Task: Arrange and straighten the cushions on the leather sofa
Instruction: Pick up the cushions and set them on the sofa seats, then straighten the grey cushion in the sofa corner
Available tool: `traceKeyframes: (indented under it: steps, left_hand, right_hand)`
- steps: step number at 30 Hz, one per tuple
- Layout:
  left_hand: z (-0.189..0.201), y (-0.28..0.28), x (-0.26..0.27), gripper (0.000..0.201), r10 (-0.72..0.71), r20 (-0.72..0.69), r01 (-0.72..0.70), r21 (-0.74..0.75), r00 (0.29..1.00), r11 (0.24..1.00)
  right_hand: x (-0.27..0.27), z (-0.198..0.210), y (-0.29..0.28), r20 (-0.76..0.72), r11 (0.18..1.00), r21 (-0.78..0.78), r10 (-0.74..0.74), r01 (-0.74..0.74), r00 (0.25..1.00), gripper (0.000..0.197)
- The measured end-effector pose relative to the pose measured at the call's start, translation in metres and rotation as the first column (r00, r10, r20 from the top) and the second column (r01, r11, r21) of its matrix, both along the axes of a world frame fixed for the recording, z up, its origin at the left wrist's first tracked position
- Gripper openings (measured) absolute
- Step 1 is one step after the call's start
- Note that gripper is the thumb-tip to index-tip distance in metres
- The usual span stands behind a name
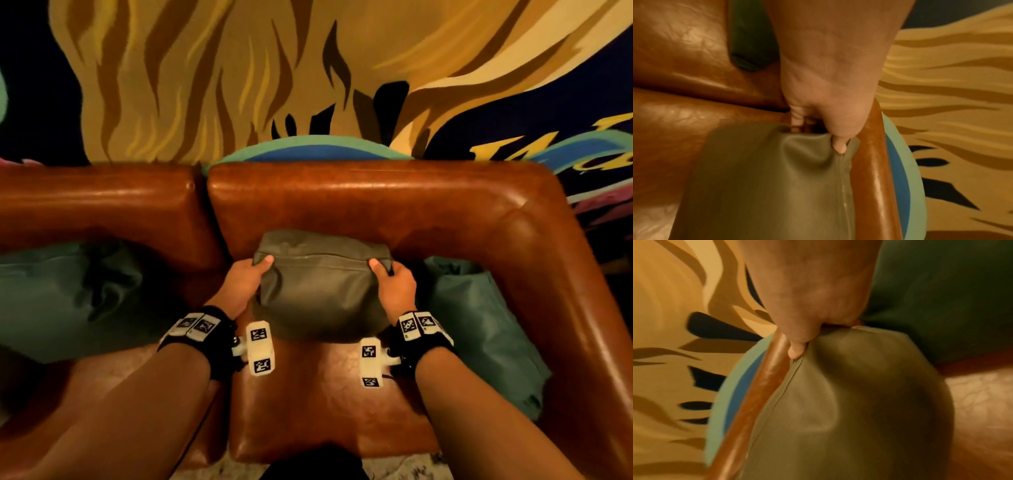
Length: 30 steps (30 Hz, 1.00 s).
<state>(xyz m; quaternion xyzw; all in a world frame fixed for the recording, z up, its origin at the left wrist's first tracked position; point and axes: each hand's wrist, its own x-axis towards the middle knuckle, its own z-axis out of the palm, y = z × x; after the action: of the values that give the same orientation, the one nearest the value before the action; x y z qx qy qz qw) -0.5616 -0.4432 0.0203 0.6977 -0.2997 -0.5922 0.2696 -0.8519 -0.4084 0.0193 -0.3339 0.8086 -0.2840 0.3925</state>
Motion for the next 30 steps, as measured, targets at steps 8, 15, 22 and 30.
traceKeyframes:
  steps: [8, 15, 22, 30]
  left_hand:
    - [-0.032, -0.009, 0.007, 0.066, 0.069, 0.223, -0.083, 0.054, 0.972, 0.995]
    - [0.037, 0.039, 0.064, 0.032, 0.205, 0.143, -0.206, -0.011, 0.968, 0.978]
    - [0.101, 0.159, 0.235, 0.010, 0.362, 0.180, -0.361, -0.039, 0.915, 0.932]
    - [0.111, 0.314, 0.452, 0.020, 0.750, 0.260, -0.742, -0.149, 0.608, 0.654]
  right_hand:
    - [0.003, 0.007, 0.007, -0.092, 0.991, 0.109, 0.084, -0.074, 0.992, 0.056]
    - [0.102, 0.069, -0.024, -0.288, 0.899, -0.049, 0.405, -0.436, 0.868, 0.047]
    - [0.321, 0.124, -0.033, -0.089, 0.588, -0.201, 0.785, -0.783, 0.613, 0.041]
    - [0.596, 0.130, 0.009, -0.125, 0.170, -0.267, 0.970, -0.949, 0.209, 0.034]
